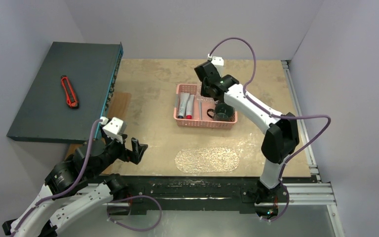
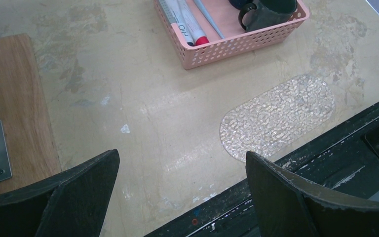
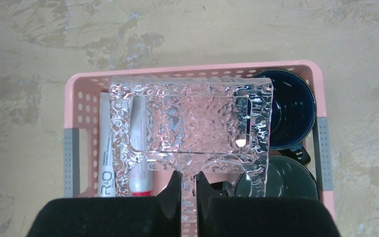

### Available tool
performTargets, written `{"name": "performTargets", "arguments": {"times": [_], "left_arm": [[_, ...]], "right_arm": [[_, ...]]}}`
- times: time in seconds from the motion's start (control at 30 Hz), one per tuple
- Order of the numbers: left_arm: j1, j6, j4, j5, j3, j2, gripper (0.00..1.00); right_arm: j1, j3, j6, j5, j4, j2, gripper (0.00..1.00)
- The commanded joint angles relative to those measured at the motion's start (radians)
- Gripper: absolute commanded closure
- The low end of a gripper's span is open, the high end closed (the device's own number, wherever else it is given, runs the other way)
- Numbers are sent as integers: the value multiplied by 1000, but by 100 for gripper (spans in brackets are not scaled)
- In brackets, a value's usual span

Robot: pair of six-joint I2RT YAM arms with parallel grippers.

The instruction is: Prepare toiletry sets of a toothbrush and toothpaste on the tray

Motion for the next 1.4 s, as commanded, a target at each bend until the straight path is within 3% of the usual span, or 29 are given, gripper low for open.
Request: {"name": "performTargets", "arguments": {"times": [0.0, 0.43, 0.87, 1.37], "left_arm": [[-3, 17, 17, -17, -2, 8, 1], [-2, 13, 14, -25, 0, 3, 1], [-3, 11, 11, -25, 0, 11, 1], [-2, 12, 9, -29, 0, 14, 1]], "right_arm": [[47, 9, -14, 68, -29, -126, 100], [179, -135, 49, 138, -154, -325, 100], [279, -406, 204, 60, -241, -524, 100], [456, -545, 385, 2, -268, -534, 100]]}}
